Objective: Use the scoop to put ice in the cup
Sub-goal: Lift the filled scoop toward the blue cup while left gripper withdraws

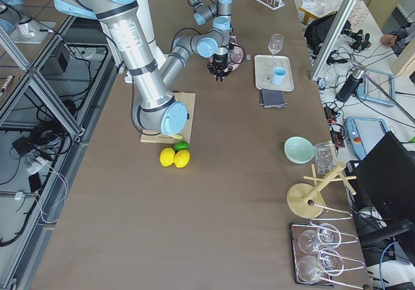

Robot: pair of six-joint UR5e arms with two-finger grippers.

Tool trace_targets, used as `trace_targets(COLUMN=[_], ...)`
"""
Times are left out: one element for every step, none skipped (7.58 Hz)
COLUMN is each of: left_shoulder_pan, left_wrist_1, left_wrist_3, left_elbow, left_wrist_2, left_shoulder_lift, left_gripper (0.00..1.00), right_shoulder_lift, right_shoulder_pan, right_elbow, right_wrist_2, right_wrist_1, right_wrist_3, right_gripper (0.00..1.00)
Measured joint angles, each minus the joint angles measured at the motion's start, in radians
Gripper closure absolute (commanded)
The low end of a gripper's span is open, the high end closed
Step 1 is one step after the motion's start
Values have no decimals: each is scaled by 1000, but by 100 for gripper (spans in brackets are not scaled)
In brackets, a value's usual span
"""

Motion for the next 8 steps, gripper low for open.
trace_targets(left_shoulder_pan=[-4,-16,-36,-52,-63,-76,-94,-113], left_wrist_1=[0,0,-2,-10,-21,-26,-23,-10], left_wrist_3=[1,3,6,10,12,12,11,10], left_elbow=[-1,-3,-5,-6,-9,-23,-58,-102], left_wrist_2=[-3,-20,-48,-72,-86,-103,-130,-149], left_shoulder_lift=[2,10,25,42,57,78,106,143], left_gripper=[1,1,1,1,1,1,1,1], right_shoulder_lift=[-20,-45,-63,-69,-70,-63,-47,-28], right_shoulder_pan=[47,107,164,214,260,297,325,348], right_elbow=[18,26,23,15,9,-7,-41,-90], right_wrist_2=[55,120,170,199,213,216,205,189], right_wrist_1=[-39,-60,-74,-105,-137,-158,-168,-171], right_wrist_3=[29,61,82,95,100,103,104,102], right_gripper=[100,100,100,100,100,100,100,100])
